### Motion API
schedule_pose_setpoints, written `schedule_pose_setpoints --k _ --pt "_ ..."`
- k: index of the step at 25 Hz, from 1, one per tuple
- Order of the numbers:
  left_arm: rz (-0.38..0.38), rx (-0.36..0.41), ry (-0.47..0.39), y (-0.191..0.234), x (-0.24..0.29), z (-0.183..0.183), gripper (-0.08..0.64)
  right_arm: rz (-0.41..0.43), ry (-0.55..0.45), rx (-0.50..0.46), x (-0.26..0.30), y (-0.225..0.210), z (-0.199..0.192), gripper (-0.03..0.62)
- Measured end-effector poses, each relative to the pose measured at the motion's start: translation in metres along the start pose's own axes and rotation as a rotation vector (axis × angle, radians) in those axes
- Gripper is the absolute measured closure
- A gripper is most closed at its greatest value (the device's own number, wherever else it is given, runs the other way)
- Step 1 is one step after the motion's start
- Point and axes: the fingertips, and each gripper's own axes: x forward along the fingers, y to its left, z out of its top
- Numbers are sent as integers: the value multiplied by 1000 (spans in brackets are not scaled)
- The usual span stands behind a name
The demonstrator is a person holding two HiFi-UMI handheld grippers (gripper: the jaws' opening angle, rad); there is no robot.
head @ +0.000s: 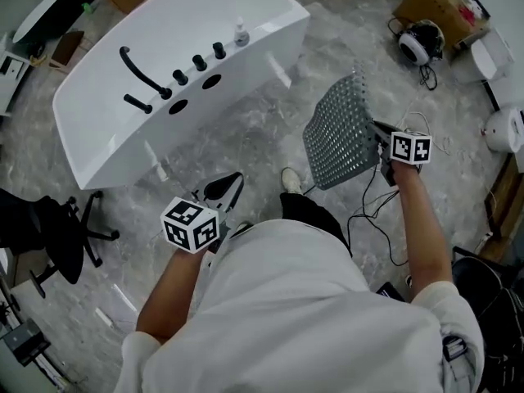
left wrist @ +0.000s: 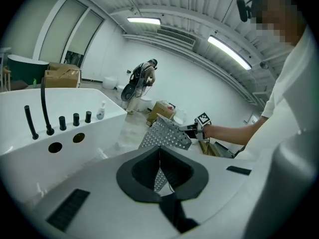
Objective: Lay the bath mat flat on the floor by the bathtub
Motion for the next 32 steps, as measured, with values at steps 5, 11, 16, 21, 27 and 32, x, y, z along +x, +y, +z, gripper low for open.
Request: schedule_pose_setpoints --k 5,11,16,21,27,32 --pt "66 -41 9 0 56 32 541 30 28 -31 60 -63 56 537" --pt "145 -97 27 7 92 45 541 23 43 -68 137 -124 108 535" --pt "165 -166 51 23 109 32 541 3 51 -145 210 -149 140 535" --pt "160 -254 44 49 121 7 541 -11 85 -231 296 -148 131 535" --pt "167 -364 18 78 125 -30 541 39 149 -226 389 -96 77 535" --pt "168 -427 -46 98 106 -46 541 112 196 -192 441 -20 21 532"
